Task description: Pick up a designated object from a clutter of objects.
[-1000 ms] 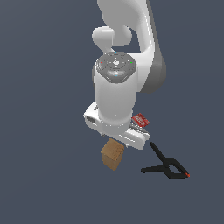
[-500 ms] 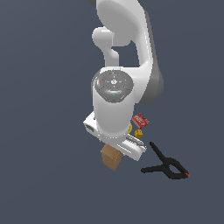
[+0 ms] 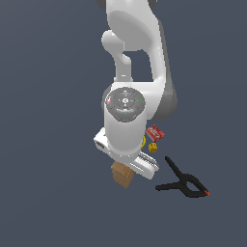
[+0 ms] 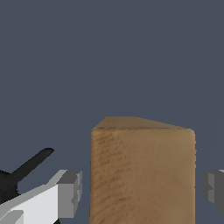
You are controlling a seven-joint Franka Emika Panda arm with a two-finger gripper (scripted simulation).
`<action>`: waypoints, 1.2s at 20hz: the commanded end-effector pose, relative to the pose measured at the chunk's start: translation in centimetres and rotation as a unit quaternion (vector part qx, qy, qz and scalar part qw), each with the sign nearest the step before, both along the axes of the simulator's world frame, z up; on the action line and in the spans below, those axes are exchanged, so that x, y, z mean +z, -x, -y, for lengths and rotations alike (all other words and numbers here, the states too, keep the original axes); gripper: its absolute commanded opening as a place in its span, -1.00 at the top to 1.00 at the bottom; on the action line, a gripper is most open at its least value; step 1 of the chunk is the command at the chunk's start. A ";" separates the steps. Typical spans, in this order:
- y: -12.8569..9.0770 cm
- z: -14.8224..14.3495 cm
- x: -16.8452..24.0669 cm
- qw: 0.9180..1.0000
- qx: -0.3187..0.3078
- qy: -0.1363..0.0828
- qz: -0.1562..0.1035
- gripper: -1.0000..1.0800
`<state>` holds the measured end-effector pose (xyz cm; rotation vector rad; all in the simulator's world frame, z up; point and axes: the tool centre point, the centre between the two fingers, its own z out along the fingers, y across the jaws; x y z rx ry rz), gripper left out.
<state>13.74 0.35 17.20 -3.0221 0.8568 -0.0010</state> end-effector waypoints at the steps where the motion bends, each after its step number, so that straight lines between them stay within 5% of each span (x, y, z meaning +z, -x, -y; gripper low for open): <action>1: 0.1 0.0 -1.4 1.000 -0.001 0.000 -0.001 -0.92; 10: -0.1 0.0 -2.9 1.000 -0.001 0.000 0.000 -0.92; 11: -0.1 0.0 -2.9 1.000 -0.001 0.000 0.000 1.00; 24: 0.1 0.0 -2.8 1.000 -0.001 0.000 -0.001 1.00</action>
